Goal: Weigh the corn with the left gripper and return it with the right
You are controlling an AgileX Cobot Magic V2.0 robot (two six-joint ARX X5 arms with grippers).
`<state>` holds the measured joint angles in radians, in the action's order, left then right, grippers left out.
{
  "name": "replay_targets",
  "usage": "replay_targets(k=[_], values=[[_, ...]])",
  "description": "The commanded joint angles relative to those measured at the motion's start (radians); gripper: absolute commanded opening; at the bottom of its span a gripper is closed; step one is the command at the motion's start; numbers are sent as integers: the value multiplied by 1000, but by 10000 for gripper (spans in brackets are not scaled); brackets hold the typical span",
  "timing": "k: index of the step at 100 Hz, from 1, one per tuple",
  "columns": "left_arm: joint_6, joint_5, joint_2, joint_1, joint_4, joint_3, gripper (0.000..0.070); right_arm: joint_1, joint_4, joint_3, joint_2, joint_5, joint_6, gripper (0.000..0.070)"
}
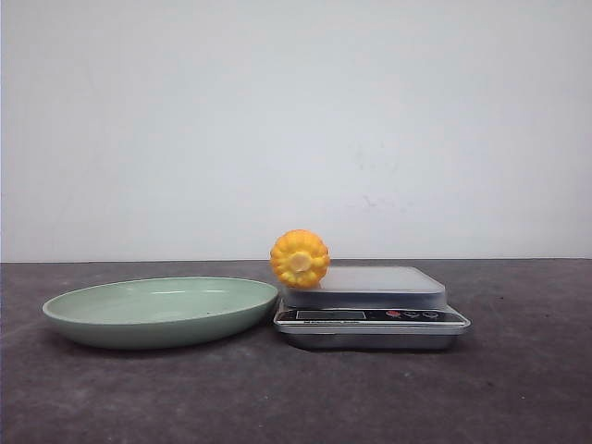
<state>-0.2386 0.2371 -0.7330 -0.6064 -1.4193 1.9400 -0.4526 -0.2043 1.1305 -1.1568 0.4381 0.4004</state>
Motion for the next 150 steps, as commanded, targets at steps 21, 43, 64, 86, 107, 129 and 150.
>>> replay_targets(k=[21,43,64,86,107,129,150], values=[[-45,1,-10,-6,-34,-19,11,-125,-9,14,-241,-193,-47,621],[-60,2,-10,-6,-34,-40,11,-155,-11,16,-392,-213,-44,621],[-61,2,-10,-6,-34,-52,11,-156,-44,16,-490,-214,-37,620],[-61,3,-10,-6,-34,-84,11,-154,-66,21,-541,-211,-35,582],[-61,3,-10,-6,-34,-114,12,-154,-64,35,-565,-214,-33,579],[-59,2,-10,-6,-34,-116,12,-154,-61,41,-570,-241,-34,578],[-49,2,-10,-6,-34,-116,12,-155,-63,42,-591,-229,-33,546]])
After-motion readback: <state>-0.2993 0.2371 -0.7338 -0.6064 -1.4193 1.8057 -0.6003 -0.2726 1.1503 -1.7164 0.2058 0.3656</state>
